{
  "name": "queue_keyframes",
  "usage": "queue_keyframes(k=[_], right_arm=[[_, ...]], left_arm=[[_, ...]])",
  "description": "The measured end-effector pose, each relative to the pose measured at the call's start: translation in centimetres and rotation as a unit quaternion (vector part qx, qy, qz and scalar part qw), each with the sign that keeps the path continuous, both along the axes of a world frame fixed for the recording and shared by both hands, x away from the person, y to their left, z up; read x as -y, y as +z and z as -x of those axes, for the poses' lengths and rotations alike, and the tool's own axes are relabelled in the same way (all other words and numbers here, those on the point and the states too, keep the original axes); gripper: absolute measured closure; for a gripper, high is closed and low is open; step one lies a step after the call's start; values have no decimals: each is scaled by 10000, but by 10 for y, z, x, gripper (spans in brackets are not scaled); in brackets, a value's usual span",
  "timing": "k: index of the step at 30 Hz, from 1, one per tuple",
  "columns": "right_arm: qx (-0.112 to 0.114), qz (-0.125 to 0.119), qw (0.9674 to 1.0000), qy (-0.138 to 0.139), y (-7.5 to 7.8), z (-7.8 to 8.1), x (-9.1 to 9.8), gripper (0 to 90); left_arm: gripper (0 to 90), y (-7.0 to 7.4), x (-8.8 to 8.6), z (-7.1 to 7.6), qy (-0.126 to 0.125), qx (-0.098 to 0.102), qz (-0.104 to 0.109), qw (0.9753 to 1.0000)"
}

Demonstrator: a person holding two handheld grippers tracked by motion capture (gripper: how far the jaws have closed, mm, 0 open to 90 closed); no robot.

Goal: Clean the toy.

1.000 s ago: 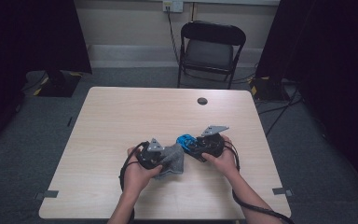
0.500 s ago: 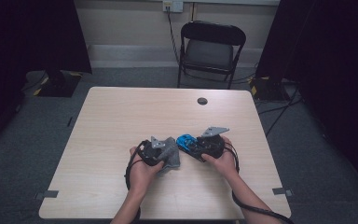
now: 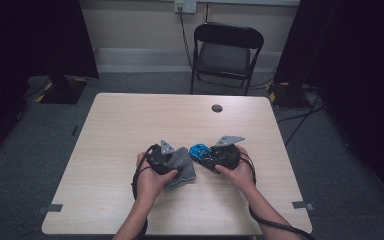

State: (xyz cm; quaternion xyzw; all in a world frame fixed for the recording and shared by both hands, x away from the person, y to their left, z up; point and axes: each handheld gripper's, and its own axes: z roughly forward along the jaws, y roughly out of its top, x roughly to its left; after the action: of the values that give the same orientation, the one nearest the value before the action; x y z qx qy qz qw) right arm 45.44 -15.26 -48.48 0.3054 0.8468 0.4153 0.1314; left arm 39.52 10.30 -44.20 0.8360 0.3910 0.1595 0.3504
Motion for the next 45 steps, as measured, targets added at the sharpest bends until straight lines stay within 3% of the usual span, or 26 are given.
queue_keyframes(k=[6, 12, 15, 24, 28, 30, 37, 39, 42, 45], right_arm=[[-345, -128, 9992, -132, 8, -2, -1, 256], [-176, -86, 9998, -106, 23, 2, -7, 258], [-202, -169, 9997, -23, 26, 8, -13, 275], [-313, -293, 9983, 392, 26, 38, -54, 343], [-298, -170, 9975, 625, 21, 48, -78, 357], [-418, -175, 9971, 605, 14, 49, -87, 354], [-571, 93, 9981, 203, -10, 46, -100, 327], [-502, 75, 9986, 143, -12, 47, -101, 330], [-311, 251, 9991, 159, -14, 49, -105, 347], [-220, 205, 9993, 220, -16, 48, -105, 401]], left_arm=[[259, 7, -14, -2, 77, 69, 59, 9999], [240, 13, -31, -4, 125, 76, -7, 9999], [230, 13, -41, -3, 171, 112, -104, 9997], [222, 10, -59, 5, 252, 82, -98, 9996], [213, 9, -63, 6, 325, 111, -46, 9994], [214, 10, -63, 7, 339, 138, -33, 9993], [215, 7, -62, 6, 256, 128, -51, 9996], [215, 8, -64, 6, 294, 151, -42, 9994], [214, 9, -66, 5, 312, 173, -35, 9994], [215, 9, -67, 5, 327, 223, -27, 9992]])
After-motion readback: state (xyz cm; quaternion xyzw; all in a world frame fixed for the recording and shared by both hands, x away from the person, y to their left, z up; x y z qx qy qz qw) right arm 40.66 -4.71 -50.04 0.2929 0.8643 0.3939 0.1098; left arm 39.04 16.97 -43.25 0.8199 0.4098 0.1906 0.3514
